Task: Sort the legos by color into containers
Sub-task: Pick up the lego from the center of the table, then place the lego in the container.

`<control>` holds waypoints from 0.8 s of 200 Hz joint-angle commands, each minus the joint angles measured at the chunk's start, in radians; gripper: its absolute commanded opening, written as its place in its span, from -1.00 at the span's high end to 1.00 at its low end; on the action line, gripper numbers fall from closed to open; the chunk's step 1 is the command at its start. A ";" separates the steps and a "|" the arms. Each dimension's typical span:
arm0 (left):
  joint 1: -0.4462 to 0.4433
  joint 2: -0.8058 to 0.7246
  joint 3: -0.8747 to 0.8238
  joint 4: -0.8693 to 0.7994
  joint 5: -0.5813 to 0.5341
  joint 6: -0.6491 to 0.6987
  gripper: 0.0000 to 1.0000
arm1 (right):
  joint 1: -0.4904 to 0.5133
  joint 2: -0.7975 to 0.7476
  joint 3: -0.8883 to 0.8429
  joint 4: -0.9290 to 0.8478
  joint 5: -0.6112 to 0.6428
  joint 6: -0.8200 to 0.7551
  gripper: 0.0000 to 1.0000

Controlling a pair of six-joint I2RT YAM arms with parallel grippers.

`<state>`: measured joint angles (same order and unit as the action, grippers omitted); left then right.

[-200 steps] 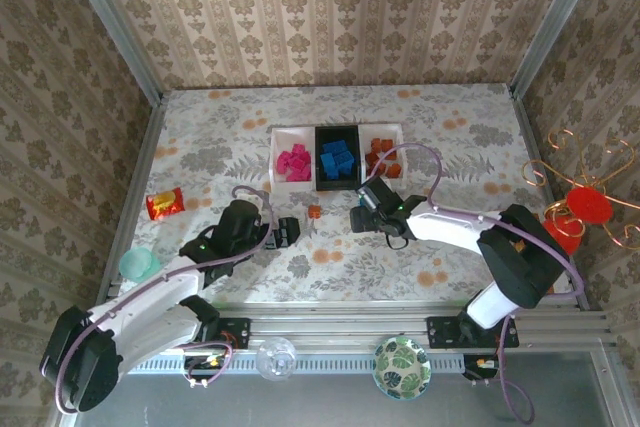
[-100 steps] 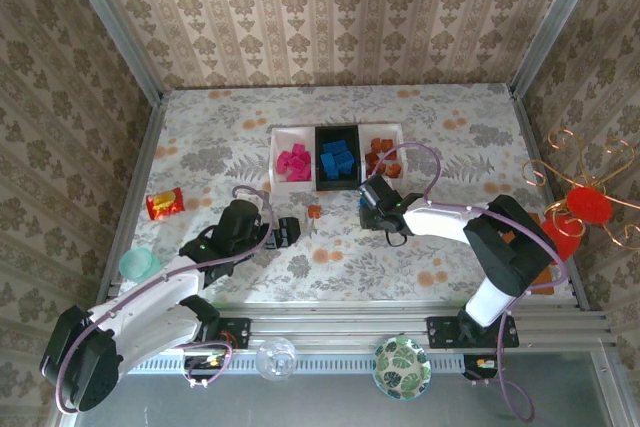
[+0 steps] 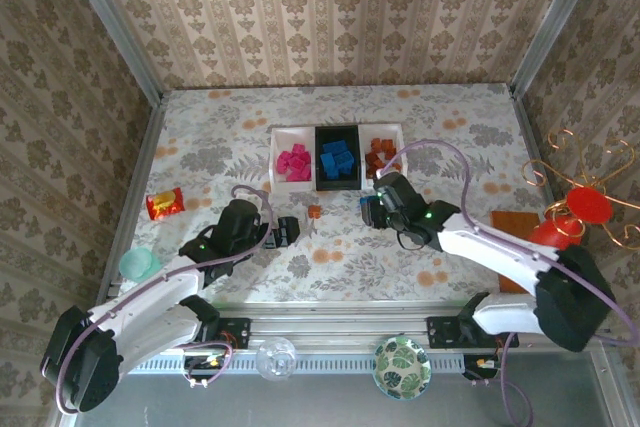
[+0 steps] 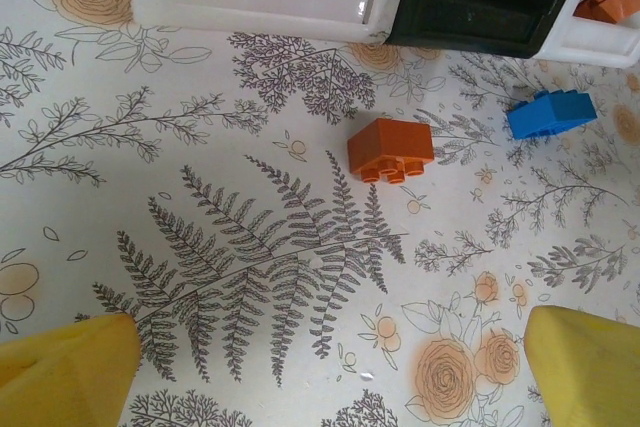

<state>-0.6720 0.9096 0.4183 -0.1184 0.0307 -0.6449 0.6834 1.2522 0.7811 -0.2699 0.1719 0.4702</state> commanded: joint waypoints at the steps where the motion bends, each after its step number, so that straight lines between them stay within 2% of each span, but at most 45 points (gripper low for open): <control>1: 0.009 -0.007 0.000 0.008 0.008 -0.013 -1.00 | 0.005 -0.028 0.081 -0.072 -0.033 -0.041 0.29; 35: 0.009 -0.004 0.002 0.013 0.012 -0.019 -1.00 | 0.000 0.130 0.281 -0.064 -0.023 -0.072 0.29; 86: 0.011 -0.027 0.005 -0.007 0.011 -0.021 -1.00 | -0.079 0.595 0.700 -0.113 -0.012 -0.080 0.29; 132: 0.014 -0.046 0.005 -0.032 0.008 -0.015 -0.99 | -0.122 0.846 0.999 -0.215 0.003 -0.049 0.29; 145: 0.014 -0.049 0.005 -0.033 0.008 -0.013 -1.00 | -0.128 0.894 1.057 -0.235 0.003 -0.036 0.19; 160: 0.016 -0.051 0.008 -0.037 0.008 -0.010 -1.00 | -0.134 0.935 1.123 -0.244 -0.007 -0.032 -0.10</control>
<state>-0.6651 0.8749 0.4183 -0.1333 0.0307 -0.6479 0.5526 2.1357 1.8046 -0.4473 0.1535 0.4191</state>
